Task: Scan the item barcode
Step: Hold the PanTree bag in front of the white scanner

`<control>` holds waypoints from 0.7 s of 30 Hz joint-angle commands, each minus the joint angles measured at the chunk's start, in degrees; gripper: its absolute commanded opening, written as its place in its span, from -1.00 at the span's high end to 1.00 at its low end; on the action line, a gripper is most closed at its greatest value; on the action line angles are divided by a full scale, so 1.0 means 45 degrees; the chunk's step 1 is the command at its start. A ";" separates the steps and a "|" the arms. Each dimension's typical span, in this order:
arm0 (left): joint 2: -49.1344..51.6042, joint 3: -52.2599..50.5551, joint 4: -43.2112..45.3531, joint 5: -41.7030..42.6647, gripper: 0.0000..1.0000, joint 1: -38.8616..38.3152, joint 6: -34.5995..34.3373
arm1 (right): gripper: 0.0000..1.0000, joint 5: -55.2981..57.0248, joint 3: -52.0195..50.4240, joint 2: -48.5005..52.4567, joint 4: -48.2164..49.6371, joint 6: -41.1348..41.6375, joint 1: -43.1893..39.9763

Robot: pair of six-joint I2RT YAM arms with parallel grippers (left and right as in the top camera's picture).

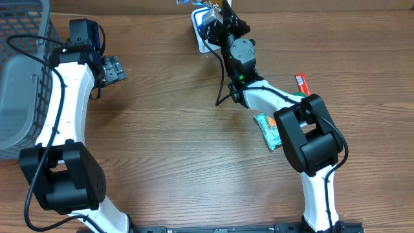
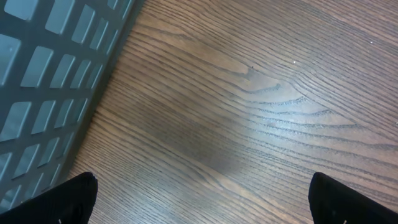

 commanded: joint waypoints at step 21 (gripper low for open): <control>-0.0078 0.0238 0.0015 -0.0175 -1.00 -0.0087 0.0335 | 0.93 0.0248 0.0437 0.0034 -0.1656 0.4046 0.0044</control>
